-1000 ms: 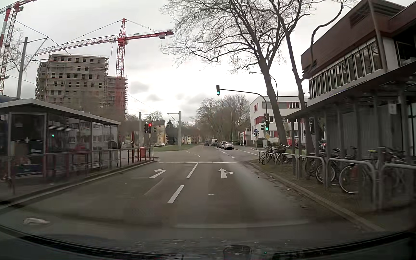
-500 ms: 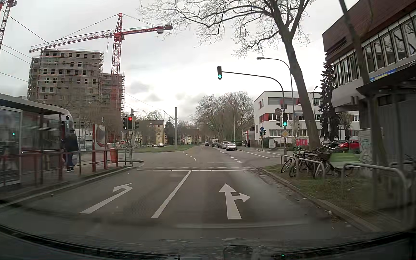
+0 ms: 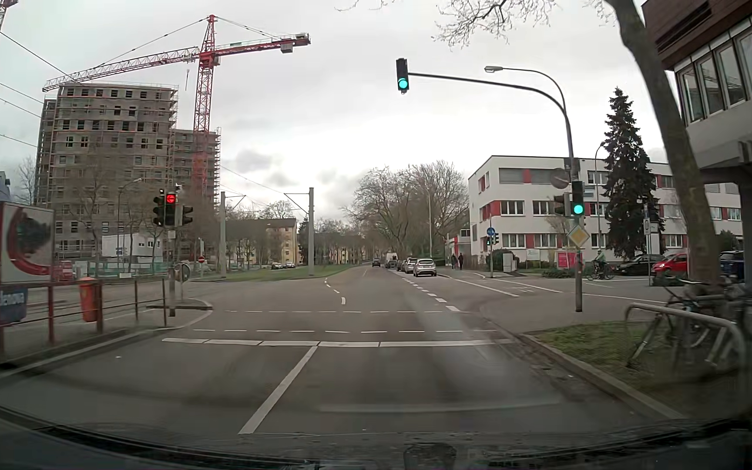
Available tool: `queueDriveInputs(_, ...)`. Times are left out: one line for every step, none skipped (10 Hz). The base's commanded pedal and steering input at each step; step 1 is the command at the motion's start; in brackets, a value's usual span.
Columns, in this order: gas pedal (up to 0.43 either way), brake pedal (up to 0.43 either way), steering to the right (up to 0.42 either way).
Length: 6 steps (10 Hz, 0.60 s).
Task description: Follow the waypoints while adhering to traffic rules and regulations
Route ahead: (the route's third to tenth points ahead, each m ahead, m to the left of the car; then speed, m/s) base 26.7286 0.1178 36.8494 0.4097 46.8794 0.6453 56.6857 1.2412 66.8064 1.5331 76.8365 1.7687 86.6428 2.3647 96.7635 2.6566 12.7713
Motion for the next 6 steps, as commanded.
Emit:
queueDriveInputs(0.118, 0.000, -0.006)
queueDriveInputs(0.118, 0.000, -0.006)
queueDriveInputs(0.118, 0.000, -0.006)
queueDriveInputs(0.118, 0.000, -0.006)
queueDriveInputs(0.118, 0.000, -0.006)
queueDriveInputs(0.118, 0.000, -0.006)
